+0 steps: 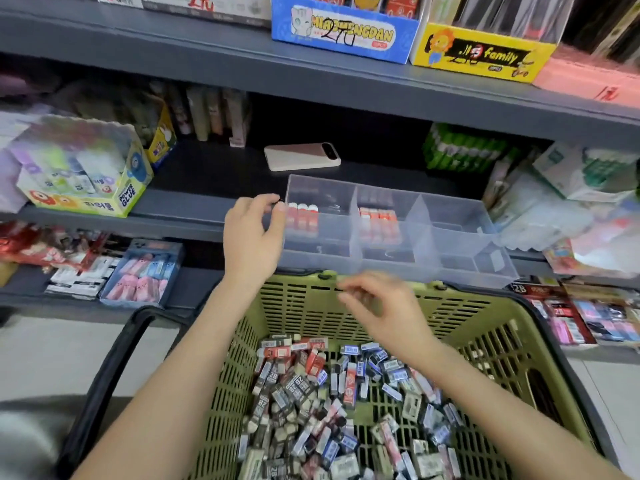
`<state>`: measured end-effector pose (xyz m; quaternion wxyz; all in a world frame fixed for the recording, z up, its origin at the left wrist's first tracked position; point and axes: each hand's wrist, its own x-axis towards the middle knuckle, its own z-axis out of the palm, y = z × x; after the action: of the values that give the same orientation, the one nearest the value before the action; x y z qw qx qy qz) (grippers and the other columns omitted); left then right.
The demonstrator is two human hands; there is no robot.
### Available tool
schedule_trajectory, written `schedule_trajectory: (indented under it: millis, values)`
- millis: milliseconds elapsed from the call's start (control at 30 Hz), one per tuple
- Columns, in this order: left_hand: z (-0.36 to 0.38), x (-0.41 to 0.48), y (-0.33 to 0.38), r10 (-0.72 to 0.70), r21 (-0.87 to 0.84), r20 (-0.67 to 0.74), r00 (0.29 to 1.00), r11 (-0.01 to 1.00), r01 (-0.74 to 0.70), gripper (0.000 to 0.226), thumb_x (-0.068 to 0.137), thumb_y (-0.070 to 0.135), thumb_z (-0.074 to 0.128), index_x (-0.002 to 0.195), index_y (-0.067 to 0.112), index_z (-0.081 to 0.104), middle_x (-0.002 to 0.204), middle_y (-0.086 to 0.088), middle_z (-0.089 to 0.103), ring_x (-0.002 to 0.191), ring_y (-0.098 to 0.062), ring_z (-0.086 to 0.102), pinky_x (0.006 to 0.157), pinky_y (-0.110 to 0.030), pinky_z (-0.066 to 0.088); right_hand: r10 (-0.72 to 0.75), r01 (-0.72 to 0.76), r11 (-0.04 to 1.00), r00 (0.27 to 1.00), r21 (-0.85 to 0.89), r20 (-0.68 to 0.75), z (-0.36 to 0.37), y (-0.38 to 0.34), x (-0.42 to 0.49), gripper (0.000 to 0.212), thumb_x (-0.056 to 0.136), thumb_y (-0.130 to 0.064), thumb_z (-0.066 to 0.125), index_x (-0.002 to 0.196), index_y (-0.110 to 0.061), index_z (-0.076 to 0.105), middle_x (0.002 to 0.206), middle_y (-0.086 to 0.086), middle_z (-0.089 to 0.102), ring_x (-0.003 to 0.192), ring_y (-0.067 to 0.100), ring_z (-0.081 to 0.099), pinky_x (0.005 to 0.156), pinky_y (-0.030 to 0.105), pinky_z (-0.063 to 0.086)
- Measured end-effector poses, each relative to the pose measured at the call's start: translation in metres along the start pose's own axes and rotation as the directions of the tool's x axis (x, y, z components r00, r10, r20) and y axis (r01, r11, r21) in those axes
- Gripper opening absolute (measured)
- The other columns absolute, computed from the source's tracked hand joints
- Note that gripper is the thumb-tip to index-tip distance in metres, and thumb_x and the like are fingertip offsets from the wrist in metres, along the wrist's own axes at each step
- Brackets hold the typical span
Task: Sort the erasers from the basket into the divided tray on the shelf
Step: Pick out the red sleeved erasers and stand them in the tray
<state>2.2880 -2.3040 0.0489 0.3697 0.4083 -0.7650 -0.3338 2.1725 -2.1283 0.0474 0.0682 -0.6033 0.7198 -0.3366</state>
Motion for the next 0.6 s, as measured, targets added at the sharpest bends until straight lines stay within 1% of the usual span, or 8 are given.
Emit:
schedule_trajectory:
  millis: [67,100,167,233,333,400,500,600]
  values:
    - [-0.008,-0.014,0.003,0.064,0.012,-0.12,0.991,0.998,-0.063,0.029,0.096,0.024,0.047,0.112,0.006,0.064,0.103,-0.008,0.058,0.098,-0.03,0.056,0.088,-0.047,0.045,0.075,-0.065,0.996,0.971,-0.054,0.226,0.027,0.017,-0.035,0.018,0.085,-0.022,0.067,0.1,-0.013,0.071,0.092,-0.001,0.07,0.078,0.002,0.057,0.077,0.016,0.044]
    - [-0.012,-0.021,0.004,0.088,-0.001,-0.17,0.981,0.996,-0.089,0.028,0.095,0.023,0.047,0.108,0.006,0.064,0.1,-0.005,0.058,0.095,-0.029,0.056,0.085,-0.046,0.046,0.109,-0.08,0.992,0.937,-0.1,0.332,0.042,0.026,-0.049,0.023,0.088,-0.023,0.064,0.109,-0.014,0.068,0.104,0.0,0.07,0.09,0.007,0.06,0.086,0.02,0.044]
    - [-0.018,-0.035,0.003,0.126,-0.034,-0.234,0.964,0.99,-0.138,0.022,0.093,0.018,0.048,0.101,0.005,0.064,0.094,-0.001,0.057,0.089,-0.025,0.056,0.079,-0.041,0.046,0.122,-0.055,0.987,0.868,-0.153,0.481,0.073,0.043,-0.067,0.035,0.09,-0.018,0.059,0.125,-0.017,0.059,0.127,-0.001,0.06,0.116,0.013,0.052,0.103,0.022,0.033]
    - [-0.02,-0.047,-0.002,0.143,-0.064,-0.245,0.959,0.984,-0.163,0.017,0.093,0.015,0.049,0.097,0.006,0.064,0.091,0.0,0.057,0.084,-0.023,0.056,0.075,-0.04,0.046,0.085,0.014,0.986,0.813,-0.166,0.576,0.099,0.053,-0.069,0.048,0.086,-0.006,0.057,0.133,-0.015,0.052,0.136,-0.002,0.053,0.125,0.016,0.042,0.107,0.025,0.029]
    - [-0.021,-0.06,-0.011,0.098,-0.118,-0.213,0.972,0.985,-0.126,0.014,0.091,0.016,0.05,0.094,0.011,0.063,0.089,0.001,0.059,0.082,-0.022,0.056,0.073,-0.04,0.047,0.108,0.033,0.977,0.773,-0.21,0.625,0.124,0.061,-0.057,0.054,0.083,-0.005,0.057,0.135,-0.015,0.049,0.137,0.001,0.052,0.121,0.021,0.041,0.101,0.033,0.035]
    - [-0.021,-0.063,-0.013,0.087,-0.133,-0.194,0.977,0.984,-0.114,0.011,0.091,0.016,0.05,0.091,0.017,0.061,0.088,0.001,0.059,0.081,-0.019,0.055,0.072,-0.033,0.046,0.156,-0.008,0.975,0.739,-0.223,0.656,0.132,0.064,-0.048,0.058,0.081,-0.008,0.058,0.137,-0.014,0.046,0.137,0.004,0.052,0.119,0.024,0.043,0.098,0.035,0.038]
    - [-0.021,-0.062,-0.014,0.081,-0.147,-0.162,0.983,0.984,-0.105,0.009,0.09,0.017,0.051,0.089,0.02,0.06,0.087,0.002,0.06,0.08,-0.016,0.055,0.07,-0.021,0.043,0.206,-0.08,0.975,0.677,-0.207,0.707,0.135,0.071,-0.042,0.055,0.083,-0.012,0.058,0.136,-0.013,0.047,0.137,0.008,0.052,0.124,0.026,0.042,0.103,0.031,0.034]
    - [-0.021,-0.062,-0.015,0.062,-0.155,-0.125,0.99,0.985,-0.082,0.009,0.09,0.017,0.051,0.089,0.018,0.061,0.087,0.001,0.061,0.081,-0.015,0.056,0.069,-0.017,0.042,0.245,-0.139,0.969,0.643,-0.204,0.725,0.131,0.08,-0.045,0.05,0.087,-0.013,0.054,0.136,-0.011,0.047,0.136,0.01,0.052,0.124,0.028,0.041,0.099,0.026,0.032]
